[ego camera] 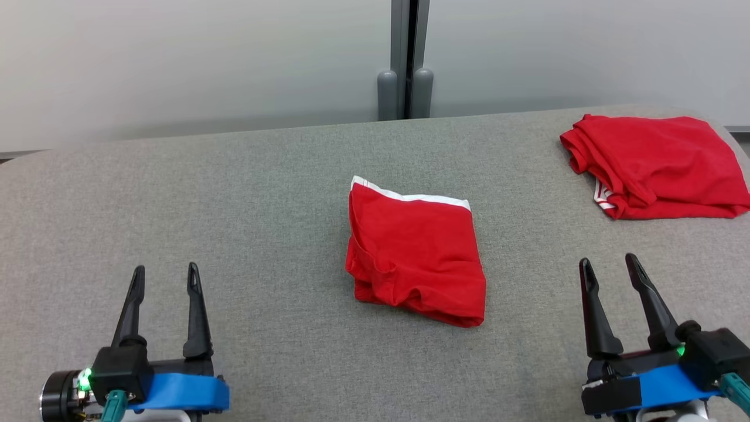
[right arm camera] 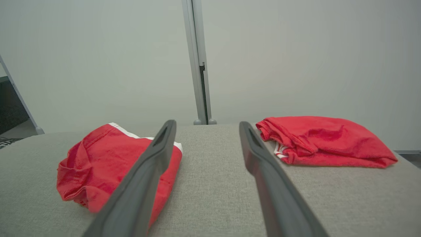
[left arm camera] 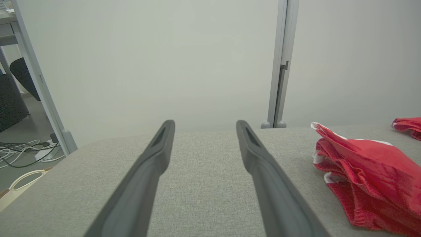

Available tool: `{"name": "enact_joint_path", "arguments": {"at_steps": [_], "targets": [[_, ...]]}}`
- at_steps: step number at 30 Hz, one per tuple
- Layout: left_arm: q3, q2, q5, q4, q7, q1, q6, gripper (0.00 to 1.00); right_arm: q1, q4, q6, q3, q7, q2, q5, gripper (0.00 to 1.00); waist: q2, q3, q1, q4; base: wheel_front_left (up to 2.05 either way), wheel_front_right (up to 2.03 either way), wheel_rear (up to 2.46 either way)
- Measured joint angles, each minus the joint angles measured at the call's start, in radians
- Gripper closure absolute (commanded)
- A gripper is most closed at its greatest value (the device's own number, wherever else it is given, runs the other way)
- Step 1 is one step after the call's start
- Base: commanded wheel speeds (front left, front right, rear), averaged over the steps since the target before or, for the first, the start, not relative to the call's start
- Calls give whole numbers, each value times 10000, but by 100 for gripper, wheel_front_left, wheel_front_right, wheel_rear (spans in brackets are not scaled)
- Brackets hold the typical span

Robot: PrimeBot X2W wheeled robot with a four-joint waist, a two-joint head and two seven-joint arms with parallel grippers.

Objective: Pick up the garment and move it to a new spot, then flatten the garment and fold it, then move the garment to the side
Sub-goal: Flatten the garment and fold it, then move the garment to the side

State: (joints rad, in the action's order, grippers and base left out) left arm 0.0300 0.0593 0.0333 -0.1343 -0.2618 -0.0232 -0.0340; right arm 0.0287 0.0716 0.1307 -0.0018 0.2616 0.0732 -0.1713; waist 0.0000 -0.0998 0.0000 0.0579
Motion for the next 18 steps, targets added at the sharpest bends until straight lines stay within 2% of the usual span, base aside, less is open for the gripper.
{"name": "enact_joint_path", "arguments": {"at_steps": [18], "targets": [[-27,153,-134,-157,2,573,111,0,-401,293,0,98,0,-173,257,0,0,523,0,-233,0,0,0]]}}
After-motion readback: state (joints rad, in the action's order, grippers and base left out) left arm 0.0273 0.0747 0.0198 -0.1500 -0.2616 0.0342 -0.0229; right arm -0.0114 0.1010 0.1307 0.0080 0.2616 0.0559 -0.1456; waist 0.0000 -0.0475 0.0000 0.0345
